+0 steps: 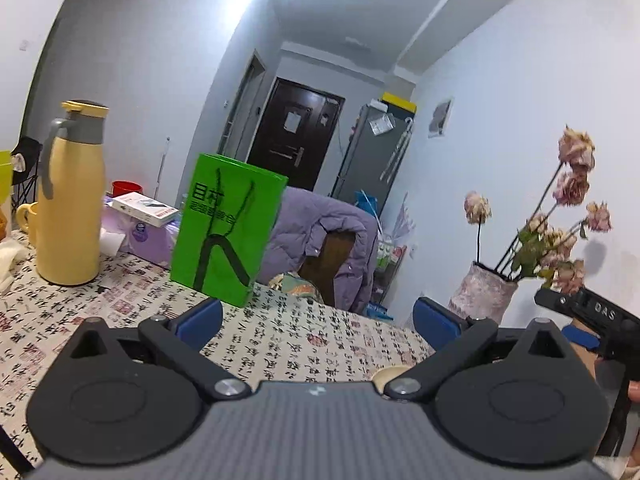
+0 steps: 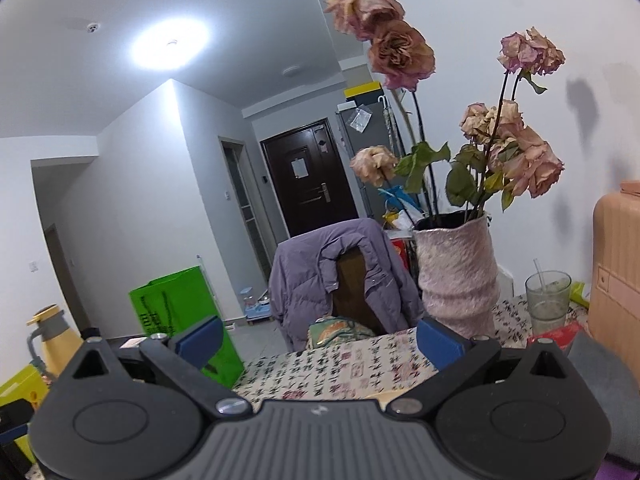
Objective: Organize plates and bowls
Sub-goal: 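Move both tools past the bowls toward a cream plate by the pink vase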
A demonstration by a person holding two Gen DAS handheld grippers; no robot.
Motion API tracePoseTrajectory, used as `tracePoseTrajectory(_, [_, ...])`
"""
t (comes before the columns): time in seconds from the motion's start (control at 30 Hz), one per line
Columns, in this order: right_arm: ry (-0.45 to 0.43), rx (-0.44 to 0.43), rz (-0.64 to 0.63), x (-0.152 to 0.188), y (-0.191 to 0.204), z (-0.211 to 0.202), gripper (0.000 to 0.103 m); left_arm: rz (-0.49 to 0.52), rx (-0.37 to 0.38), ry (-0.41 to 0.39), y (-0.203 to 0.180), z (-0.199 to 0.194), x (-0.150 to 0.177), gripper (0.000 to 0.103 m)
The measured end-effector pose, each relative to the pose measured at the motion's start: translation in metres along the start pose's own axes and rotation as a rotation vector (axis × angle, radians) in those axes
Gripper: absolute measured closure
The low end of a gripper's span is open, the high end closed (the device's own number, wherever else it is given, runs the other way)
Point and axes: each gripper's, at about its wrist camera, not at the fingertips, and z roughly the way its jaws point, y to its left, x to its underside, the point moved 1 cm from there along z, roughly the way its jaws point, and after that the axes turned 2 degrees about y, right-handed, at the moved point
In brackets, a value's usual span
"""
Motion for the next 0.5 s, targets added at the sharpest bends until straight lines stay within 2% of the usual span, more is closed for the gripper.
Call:
tracePoseTrajectory(0.13, [0.025,-0.005,0.052,0.012,-0.027,0.016,0.000,0.023,-0.001,0.032,-0.019,0.018,0.008,0.000])
tracePoseTrajectory(0.17, [0.056,-0.007,0.049,0.010,-0.032,0.022,0.000,0.027,-0.001,0.034,-0.023,0.022,0.009,0.000])
tracePoseTrajectory(0.27, [0.059,0.017,0.090,0.009,-0.053,0.029,0.000,0.035,-0.002,0.042,-0.040,0.036,0.016,0.000])
tracePoseTrajectory(0.4, [0.081,-0.029,0.151,0.008,-0.075,0.035,0.000,0.047,-0.021,0.070,-0.060,0.056,0.021,0.000])
tracePoseTrajectory(0.5, [0.095,-0.033,0.175,0.009,-0.087,0.039,0.000,0.063,-0.037,0.094,-0.073,0.072,0.022,0.000])
